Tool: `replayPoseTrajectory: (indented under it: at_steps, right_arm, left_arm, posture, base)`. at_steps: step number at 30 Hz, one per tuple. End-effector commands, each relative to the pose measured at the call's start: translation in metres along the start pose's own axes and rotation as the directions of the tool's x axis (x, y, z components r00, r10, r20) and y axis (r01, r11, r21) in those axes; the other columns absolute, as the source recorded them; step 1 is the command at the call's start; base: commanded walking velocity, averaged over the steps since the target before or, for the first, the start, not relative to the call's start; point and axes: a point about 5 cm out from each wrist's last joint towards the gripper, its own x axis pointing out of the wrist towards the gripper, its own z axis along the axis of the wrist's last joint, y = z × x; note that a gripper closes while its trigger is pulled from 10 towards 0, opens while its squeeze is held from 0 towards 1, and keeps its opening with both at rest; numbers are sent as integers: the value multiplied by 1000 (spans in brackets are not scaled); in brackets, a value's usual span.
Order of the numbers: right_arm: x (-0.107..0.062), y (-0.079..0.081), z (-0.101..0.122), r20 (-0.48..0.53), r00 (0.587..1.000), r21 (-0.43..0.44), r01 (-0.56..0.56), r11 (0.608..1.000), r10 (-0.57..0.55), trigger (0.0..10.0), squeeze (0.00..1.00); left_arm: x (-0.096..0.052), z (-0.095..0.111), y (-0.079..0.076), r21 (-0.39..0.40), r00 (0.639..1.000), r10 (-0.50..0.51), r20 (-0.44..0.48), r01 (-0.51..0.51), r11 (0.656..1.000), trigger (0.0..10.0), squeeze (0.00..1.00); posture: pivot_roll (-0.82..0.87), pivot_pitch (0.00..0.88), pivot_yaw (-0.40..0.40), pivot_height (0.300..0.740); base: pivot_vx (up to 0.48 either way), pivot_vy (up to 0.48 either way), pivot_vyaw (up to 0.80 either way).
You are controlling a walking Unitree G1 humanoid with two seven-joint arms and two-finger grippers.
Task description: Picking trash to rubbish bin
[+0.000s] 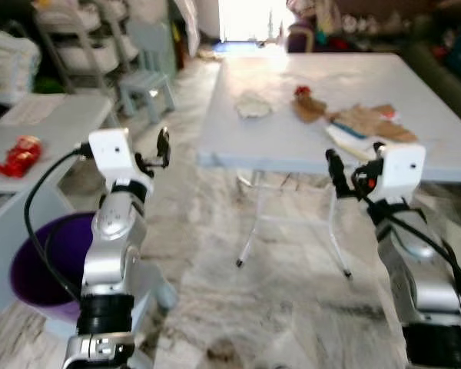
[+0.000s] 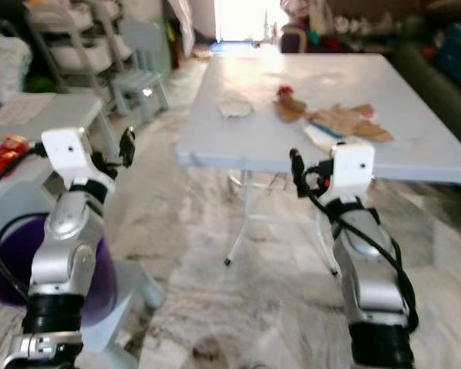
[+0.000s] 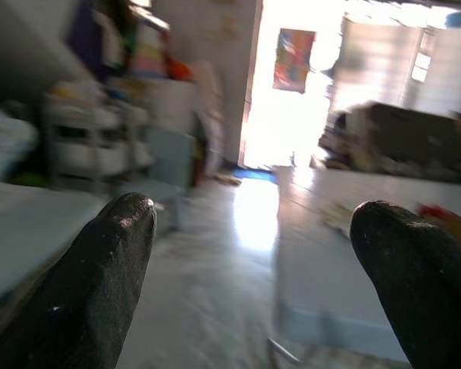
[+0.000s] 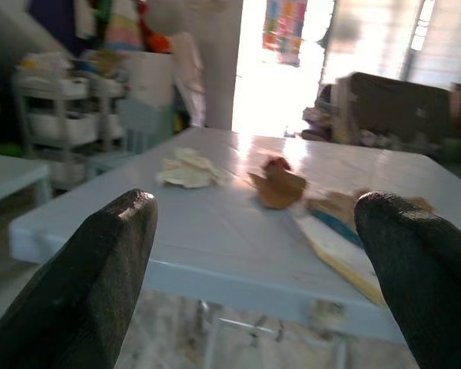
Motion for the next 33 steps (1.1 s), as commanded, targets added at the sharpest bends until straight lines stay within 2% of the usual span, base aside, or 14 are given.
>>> replayPoseTrajectory:
  at_steps: [1,23,29,33]
  right_arm:
    - [3,3,7,24,1000,-3,-7,1000,7,10000,0]
    - [4,3,7,24,1000,-3,-4,1000,4,10000,0]
    - [4,3,6,23,1000,-3,-1,1000,1,10000,0]
    - [4,3,6,25,1000,-2,1,1000,-1,10000,0]
  left_arm:
    - [0,-1,4,-1,1000,21,-7,-21,1000,10000,0]
    - [0,-2,6,0,999,29,-14,-29,1000,10000,0]
    - [0,-2,6,1,999,30,-14,-30,1000,10000,0]
    - [1,-2,6,-8,999,31,-9,-31,999,10000,0]
  posture:
    - [-28,56,1,740]
    - [-26,53,5,740]
    - [-25,53,7,740]
    - [-25,52,9,740]
  base:
    - [0,-420,0]
    - [0,-433,0]
    - [0,-286,0]
    - [0,0,0]
